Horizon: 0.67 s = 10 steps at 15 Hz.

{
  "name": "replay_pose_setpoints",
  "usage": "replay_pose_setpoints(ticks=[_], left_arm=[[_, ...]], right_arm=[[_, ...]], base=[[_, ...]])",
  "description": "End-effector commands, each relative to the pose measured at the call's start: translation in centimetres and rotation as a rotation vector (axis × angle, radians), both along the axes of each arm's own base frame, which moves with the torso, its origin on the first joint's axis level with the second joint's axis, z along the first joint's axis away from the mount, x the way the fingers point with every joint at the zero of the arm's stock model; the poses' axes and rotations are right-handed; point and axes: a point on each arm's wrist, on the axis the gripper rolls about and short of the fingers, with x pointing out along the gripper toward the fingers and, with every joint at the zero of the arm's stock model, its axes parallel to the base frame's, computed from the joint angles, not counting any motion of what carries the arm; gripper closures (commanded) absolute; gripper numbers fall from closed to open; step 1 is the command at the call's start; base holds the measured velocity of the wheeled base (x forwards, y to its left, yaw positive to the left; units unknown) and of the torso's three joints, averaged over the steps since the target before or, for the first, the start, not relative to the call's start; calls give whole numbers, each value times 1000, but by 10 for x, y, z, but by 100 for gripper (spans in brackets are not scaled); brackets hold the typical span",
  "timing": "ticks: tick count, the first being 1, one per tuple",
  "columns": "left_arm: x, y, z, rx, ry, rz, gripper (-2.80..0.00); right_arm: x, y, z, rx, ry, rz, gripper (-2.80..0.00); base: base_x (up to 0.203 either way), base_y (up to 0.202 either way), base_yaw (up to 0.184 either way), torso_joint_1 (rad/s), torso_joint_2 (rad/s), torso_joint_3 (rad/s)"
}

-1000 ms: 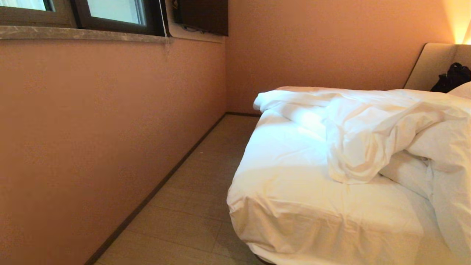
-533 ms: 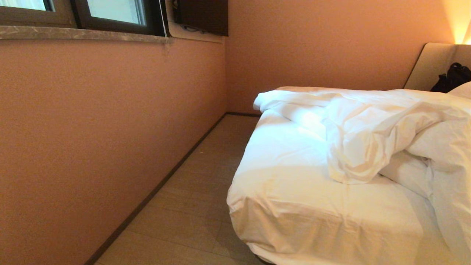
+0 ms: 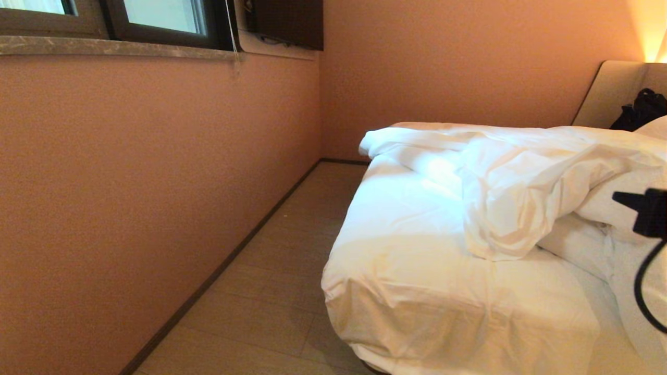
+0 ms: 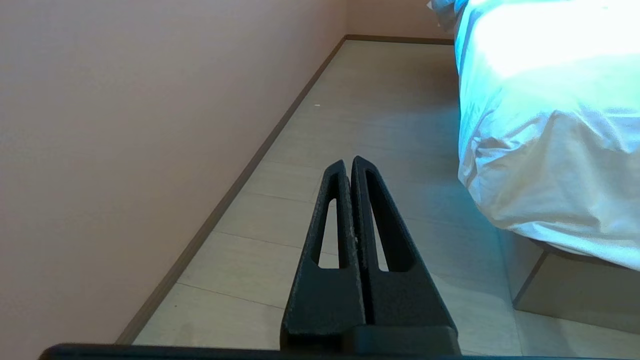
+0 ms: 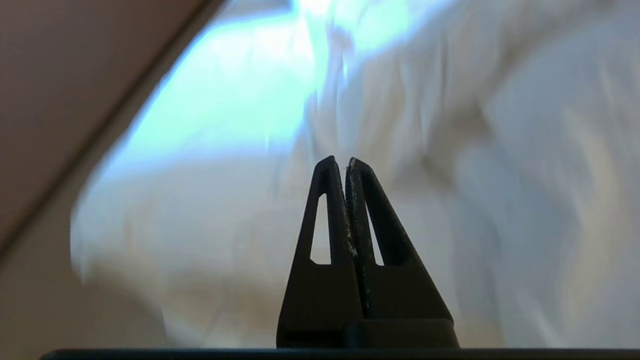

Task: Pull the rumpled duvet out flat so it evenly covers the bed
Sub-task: Hold the folded corner of the quilt

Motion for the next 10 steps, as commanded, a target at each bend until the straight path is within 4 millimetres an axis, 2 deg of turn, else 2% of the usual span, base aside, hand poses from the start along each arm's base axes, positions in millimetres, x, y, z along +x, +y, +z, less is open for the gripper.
replay_pose_setpoints(ticks=[1,5,8,10], left_arm=[[0,0,0,0,0,1,0],[0,0,0,0,0,1,0],[0,0,0,0,0,1,0],[0,0,0,0,0,1,0]], right_arm=[[84,-3,-7,54,43,-30,0],[152,-8,1,50,0,-115,0],[182,-18,3,35,-33,-211,0],[198,-32,-6,45,-27,-266,0]], base=[[0,0,0,0,0,0],[0,0,0,0,0,0],[0,0,0,0,0,0],[0,0,0,0,0,0]])
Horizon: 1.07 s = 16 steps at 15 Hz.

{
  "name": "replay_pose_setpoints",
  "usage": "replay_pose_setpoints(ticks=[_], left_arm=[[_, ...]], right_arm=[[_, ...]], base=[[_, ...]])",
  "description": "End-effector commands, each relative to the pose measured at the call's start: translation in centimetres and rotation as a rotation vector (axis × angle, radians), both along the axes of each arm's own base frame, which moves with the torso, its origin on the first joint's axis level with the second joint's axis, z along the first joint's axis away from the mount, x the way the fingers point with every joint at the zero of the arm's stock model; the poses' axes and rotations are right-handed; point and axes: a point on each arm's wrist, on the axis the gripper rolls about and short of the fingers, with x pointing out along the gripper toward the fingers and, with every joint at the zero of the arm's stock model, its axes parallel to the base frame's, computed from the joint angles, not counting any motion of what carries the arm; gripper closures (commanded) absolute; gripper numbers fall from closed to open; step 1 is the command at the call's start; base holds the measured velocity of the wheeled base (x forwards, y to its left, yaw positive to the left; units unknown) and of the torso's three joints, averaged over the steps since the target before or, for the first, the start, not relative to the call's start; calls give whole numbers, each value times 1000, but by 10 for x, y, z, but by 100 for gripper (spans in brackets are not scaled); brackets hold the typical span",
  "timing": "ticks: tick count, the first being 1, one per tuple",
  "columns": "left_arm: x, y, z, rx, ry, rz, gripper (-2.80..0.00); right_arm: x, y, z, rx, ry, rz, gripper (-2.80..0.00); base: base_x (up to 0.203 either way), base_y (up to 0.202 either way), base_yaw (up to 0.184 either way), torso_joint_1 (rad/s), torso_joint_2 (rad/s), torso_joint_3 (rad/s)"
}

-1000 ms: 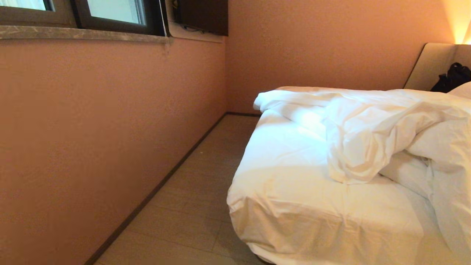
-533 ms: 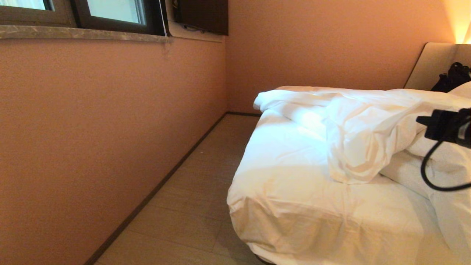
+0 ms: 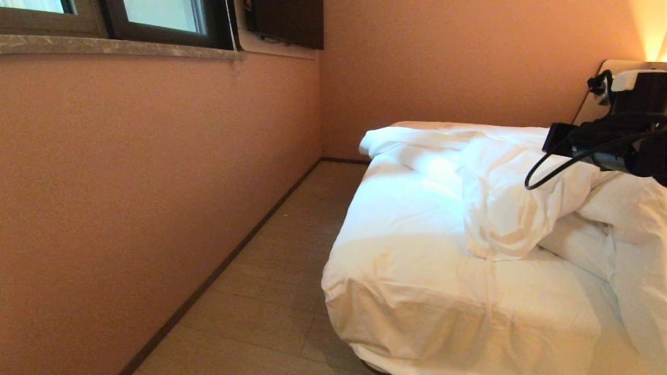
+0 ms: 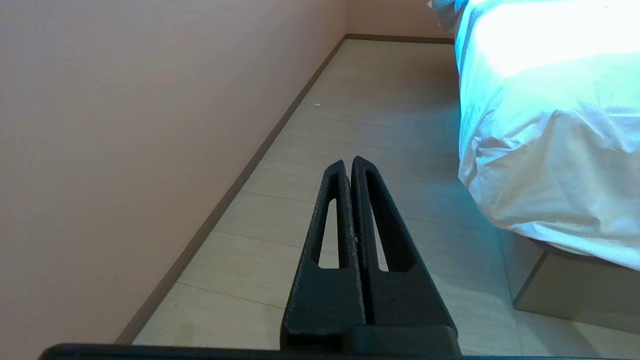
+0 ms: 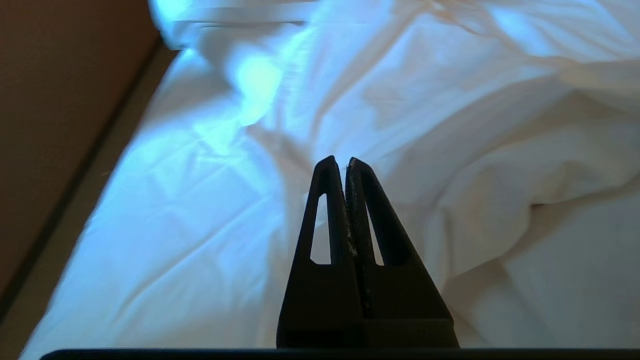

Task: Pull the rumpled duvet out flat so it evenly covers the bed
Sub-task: Hold the folded corner of the quilt

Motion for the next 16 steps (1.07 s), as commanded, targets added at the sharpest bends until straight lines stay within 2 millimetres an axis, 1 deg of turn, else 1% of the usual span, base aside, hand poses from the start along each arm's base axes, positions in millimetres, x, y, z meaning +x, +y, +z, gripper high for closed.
replay_pose_setpoints(ticks=[1,3,6,7,8,11,12,16], left_arm=[[0,0,0,0,0,0,0],[0,0,0,0,0,0,0],[0,0,0,0,0,0,0],[0,0,0,0,0,0,0],[0,0,0,0,0,0,0],[0,0,0,0,0,0,0],[0,0,0,0,0,0,0],[0,0,0,0,0,0,0]], right_arm=[[26,-18,-24,24,41,-87,0],[35,-27,-38,77,51,-121,0],[51,-37,-41,118,-5,-141,0],[52,-38,-41,140,-13,-145,0],[53,-38,-41,167,-22,-149,0],[50,-38,-39,173,-18,-151,0],[49,-38,-39,174,7,-154,0],[43,-37,-31,173,43,-164,0]], base=[[0,0,0,0,0,0],[0,0,0,0,0,0],[0,0,0,0,0,0],[0,0,0,0,0,0],[0,0,0,0,0,0],[0,0,0,0,0,0],[0,0,0,0,0,0],[0,0,0,0,0,0]])
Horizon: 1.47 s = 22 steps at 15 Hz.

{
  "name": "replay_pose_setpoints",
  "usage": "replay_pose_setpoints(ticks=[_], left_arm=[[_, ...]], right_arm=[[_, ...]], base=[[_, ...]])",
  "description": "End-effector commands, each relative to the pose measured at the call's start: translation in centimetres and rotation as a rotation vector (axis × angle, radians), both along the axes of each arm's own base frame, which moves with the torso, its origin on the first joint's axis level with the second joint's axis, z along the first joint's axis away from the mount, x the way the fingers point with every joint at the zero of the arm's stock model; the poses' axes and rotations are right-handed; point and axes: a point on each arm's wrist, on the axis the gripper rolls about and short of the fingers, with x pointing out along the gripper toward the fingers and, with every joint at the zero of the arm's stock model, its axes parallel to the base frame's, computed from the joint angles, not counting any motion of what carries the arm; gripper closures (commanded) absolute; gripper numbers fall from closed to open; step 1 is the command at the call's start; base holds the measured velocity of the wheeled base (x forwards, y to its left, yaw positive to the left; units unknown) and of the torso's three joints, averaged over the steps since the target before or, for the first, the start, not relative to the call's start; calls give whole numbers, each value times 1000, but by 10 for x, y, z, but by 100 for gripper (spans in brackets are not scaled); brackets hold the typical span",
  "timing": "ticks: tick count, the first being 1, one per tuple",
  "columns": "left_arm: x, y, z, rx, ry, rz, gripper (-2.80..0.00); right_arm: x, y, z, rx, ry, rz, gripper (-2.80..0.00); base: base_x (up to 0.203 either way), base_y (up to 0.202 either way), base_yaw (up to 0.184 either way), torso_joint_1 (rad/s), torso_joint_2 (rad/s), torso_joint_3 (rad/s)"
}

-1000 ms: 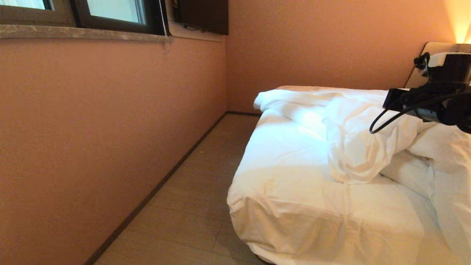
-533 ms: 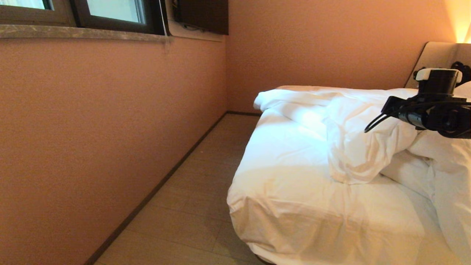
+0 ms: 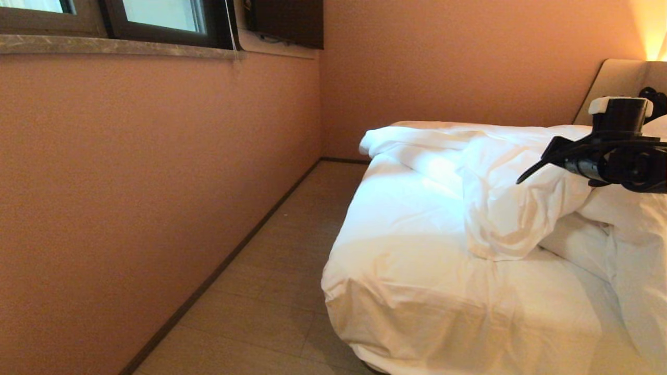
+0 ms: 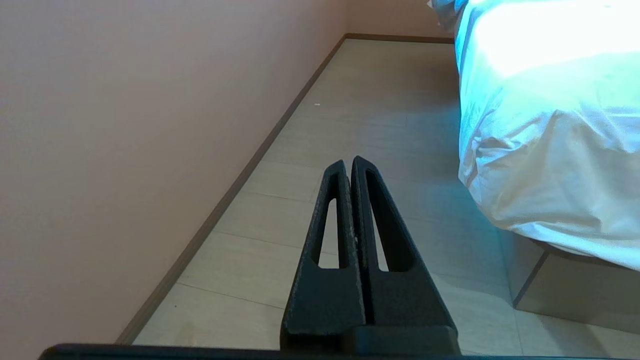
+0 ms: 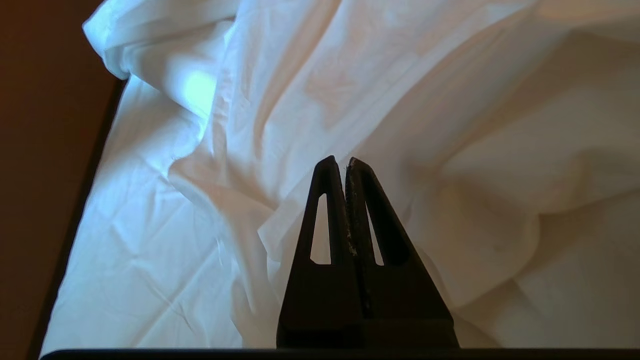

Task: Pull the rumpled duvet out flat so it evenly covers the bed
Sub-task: Hold the folded corner of the quilt

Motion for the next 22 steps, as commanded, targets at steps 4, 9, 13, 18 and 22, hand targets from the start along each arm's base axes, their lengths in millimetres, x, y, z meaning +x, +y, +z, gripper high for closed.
replay_pose_setpoints(ticks=[4,9,13,18,22], left_arm=[[0,0,0,0,0,1,0],[0,0,0,0,0,1,0],[0,0,0,0,0,1,0],[0,0,0,0,0,1,0],[0,0,0,0,0,1,0]], right_arm=[[-26,-2,29,-4,39,-19,0],[-50,1,34,16,186,-21,-280],[-48,1,33,72,277,-39,-280],[-24,-7,19,218,391,-157,-280],[-13,-10,1,257,427,-187,-280]], base=[[0,0,0,0,0,0],[0,0,0,0,0,0],[0,0,0,0,0,0],[0,0,0,0,0,0],[0,0,0,0,0,0]])
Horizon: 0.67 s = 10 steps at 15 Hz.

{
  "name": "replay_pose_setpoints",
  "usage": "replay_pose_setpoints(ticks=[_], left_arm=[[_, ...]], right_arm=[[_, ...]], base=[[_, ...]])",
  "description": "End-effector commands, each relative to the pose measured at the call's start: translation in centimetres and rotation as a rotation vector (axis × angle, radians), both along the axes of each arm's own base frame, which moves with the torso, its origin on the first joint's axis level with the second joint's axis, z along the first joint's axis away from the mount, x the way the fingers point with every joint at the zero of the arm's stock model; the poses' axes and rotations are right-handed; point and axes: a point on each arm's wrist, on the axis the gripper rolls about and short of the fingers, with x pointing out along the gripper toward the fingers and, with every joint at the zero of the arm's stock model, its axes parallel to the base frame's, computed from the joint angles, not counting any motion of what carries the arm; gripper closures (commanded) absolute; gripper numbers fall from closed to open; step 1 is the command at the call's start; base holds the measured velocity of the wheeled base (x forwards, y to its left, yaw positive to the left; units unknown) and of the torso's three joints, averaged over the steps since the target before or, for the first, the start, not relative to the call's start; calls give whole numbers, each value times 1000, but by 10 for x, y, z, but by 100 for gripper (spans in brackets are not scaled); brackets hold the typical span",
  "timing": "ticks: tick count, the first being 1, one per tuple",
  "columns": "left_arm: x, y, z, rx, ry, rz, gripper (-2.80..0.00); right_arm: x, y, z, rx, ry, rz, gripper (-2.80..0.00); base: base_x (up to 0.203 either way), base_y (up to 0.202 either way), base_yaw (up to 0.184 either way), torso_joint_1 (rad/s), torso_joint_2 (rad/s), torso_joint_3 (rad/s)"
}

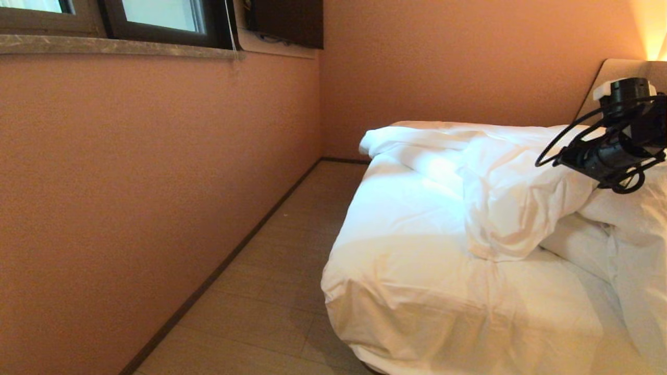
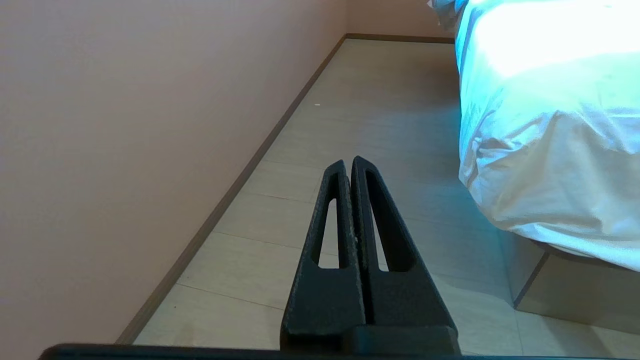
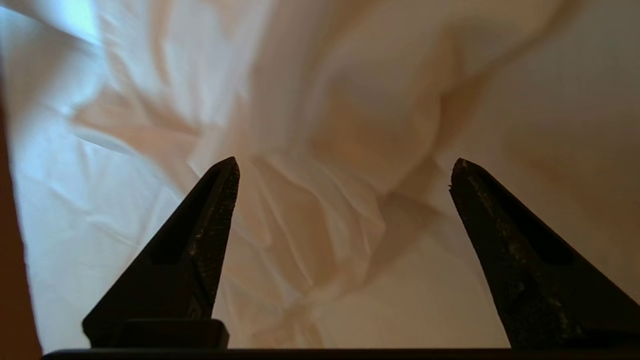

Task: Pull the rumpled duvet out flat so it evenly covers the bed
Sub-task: Hold the folded corner of the quilt

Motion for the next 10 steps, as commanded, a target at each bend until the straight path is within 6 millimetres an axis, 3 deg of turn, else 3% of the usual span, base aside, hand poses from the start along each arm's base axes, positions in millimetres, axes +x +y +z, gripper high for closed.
replay_pose_setpoints(ticks=[1,10], left_arm=[[0,0,0,0,0,0,0],[0,0,0,0,0,0,0]], right_arm=[[7,-1,-26,60,111,-34,-280],[12,-3,-21,71,17,-47,-280]], base=[[0,0,0,0,0,0],[0,0,0,0,0,0]])
